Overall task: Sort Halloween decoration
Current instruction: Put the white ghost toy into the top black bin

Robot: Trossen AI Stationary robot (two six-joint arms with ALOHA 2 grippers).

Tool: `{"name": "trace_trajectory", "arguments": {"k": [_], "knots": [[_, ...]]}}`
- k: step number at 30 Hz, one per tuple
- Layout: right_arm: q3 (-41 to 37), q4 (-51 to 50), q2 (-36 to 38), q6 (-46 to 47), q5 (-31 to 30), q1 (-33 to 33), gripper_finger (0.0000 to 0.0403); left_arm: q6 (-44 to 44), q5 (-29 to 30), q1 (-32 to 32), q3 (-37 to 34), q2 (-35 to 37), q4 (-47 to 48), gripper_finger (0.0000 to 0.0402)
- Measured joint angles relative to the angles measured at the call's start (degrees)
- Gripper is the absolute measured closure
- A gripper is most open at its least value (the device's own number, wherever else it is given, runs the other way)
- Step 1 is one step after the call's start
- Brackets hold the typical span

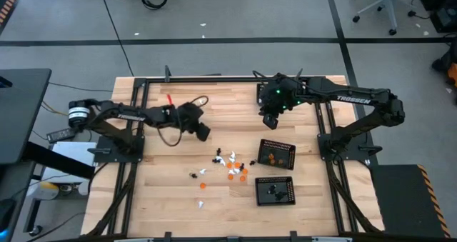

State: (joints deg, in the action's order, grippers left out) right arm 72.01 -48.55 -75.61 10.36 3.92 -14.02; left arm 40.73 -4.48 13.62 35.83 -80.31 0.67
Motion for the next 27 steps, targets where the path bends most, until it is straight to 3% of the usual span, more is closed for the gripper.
{"name": "trace_trajectory", "arguments": {"k": [6,16,27], "knots": [[0.0,-0.2,0.0,0.51,-0.94,-0.04,0.0305,-6.62,-2.16,2.75,11.28,-9.5,-0.46,0.0343],[-0.02,-6.13,3.87,6.29,-3.25,2.13,0.0305,-19.34,-4.18,6.57,40.42,-30.26,6.27,0.0341],[-0.02,-8.68,11.2,16.73,-10.67,7.26,0.0305,-22.43,-6.81,9.25,63.41,-46.1,10.63,0.034]]}}
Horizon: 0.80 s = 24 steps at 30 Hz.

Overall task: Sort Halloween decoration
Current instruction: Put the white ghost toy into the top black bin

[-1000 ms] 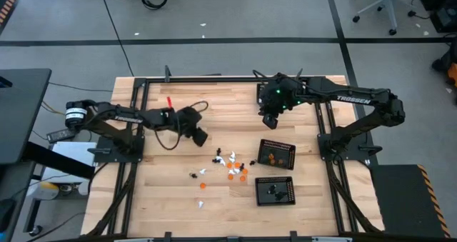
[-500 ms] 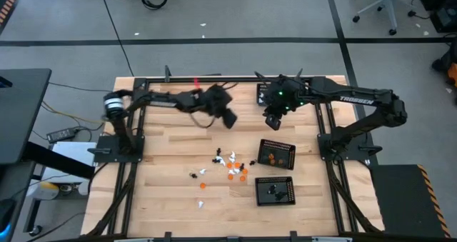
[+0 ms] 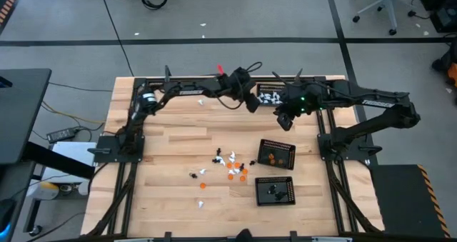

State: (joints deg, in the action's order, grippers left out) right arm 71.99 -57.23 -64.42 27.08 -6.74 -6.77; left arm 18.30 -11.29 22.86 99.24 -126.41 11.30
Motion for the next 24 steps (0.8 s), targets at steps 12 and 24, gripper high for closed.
{"name": "trace_trajectory", "arguments": {"k": [12,24], "knots": [[0.0,0.26,-0.76,7.2,-7.3,7.44,0.0305,0.29,1.6,0.66,15.52,-12.77,0.63,0.034],[0.0,1.04,-0.94,14.31,-14.55,13.77,0.0305,0.54,4.79,0.79,21.29,-17.05,1.01,0.0334]]}}
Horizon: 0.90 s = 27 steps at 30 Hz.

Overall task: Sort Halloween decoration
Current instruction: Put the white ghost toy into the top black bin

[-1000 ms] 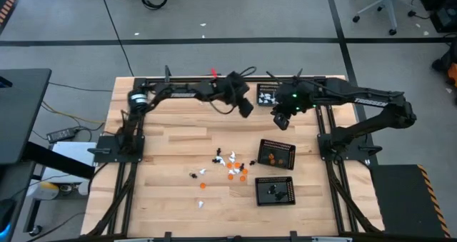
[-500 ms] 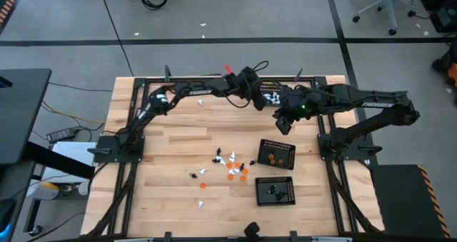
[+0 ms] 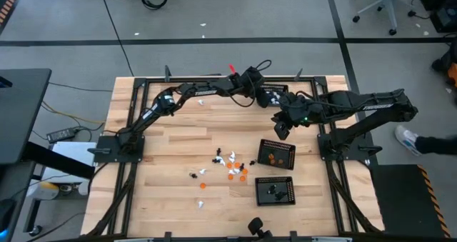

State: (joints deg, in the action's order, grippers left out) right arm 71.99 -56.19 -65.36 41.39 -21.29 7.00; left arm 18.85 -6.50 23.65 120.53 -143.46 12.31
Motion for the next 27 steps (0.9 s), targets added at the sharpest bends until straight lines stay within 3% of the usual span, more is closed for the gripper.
{"name": "trace_trajectory", "arguments": {"k": [13,19,27], "knots": [[0.0,-0.06,-0.11,2.31,-4.29,3.04,0.0305,-1.36,0.17,-0.12,0.0,0.23,-0.74,0.0225],[0.0,-0.84,0.41,3.8,-6.46,3.54,0.0305,-3.97,-0.22,-0.12,0.01,2.88,0.6,0.023],[0.0,-1.28,2.07,2.18,-11.11,5.81,0.0305,-14.67,-0.05,0.03,0.02,8.85,6.98,0.0259]]}}
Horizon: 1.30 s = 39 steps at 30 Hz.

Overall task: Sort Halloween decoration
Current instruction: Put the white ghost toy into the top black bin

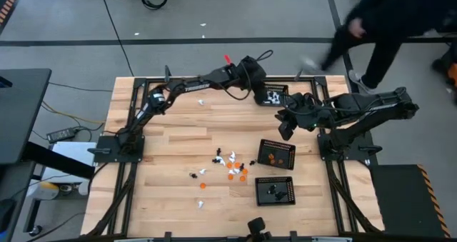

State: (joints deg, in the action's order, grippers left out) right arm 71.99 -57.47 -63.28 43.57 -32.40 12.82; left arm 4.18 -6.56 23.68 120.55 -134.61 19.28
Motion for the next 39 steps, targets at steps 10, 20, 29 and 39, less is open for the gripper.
{"name": "trace_trajectory", "arguments": {"k": [10,20,29,39], "knots": [[-5.05,3.75,1.06,-3.12,2.01,-0.02,0.0305,-15.73,-3.57,2.61,-0.04,5.66,16.13,0.026],[-9.22,7.13,2.98,-3.78,3.51,-0.02,0.0305,-21.59,-5.13,4.94,-0.02,8.67,31.76,0.026],[-9.25,7.87,2.97,-6.06,3.5,-1.01,0.0305,-24.1,-5.17,5.29,-6.2,13.43,39.89,0.026],[-9.25,11.18,1.97,-8.0,4.05,-1.05,0.0305,-13.78,-1.45,10.03,-37.04,28.21,25.19,0.026]]}}
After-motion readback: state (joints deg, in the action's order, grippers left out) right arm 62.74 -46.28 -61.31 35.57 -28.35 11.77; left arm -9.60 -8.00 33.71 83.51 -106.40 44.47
